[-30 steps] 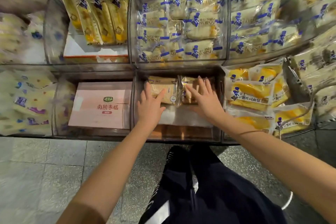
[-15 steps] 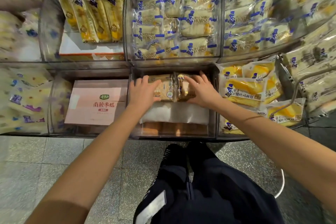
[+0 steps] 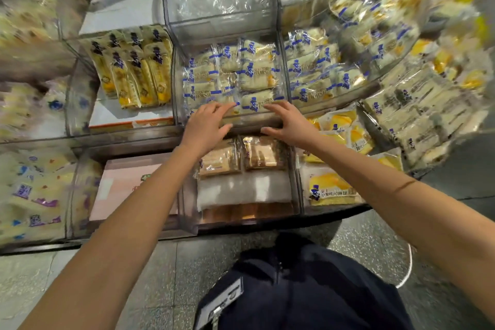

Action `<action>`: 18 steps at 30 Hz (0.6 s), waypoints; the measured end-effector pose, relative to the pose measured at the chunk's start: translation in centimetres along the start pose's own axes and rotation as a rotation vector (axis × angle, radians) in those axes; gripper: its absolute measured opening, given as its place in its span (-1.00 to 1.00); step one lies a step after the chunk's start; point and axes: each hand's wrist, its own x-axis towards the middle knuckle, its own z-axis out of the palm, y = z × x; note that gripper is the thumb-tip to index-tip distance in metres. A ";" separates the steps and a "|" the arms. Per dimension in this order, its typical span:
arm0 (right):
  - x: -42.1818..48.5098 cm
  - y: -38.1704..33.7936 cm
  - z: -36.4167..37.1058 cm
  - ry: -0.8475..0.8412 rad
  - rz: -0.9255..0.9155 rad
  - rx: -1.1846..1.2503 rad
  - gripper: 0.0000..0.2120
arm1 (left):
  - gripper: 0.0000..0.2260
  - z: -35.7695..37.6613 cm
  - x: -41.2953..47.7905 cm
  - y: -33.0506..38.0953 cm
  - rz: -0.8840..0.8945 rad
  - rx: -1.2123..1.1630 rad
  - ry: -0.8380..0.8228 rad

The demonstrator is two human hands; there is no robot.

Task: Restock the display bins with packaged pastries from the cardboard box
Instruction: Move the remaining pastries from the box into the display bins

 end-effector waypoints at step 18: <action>-6.0 -0.8 -10.0 0.224 0.200 -0.450 -0.28 | -0.43 -7.7 5.3 11.3 0.446 0.028 -0.038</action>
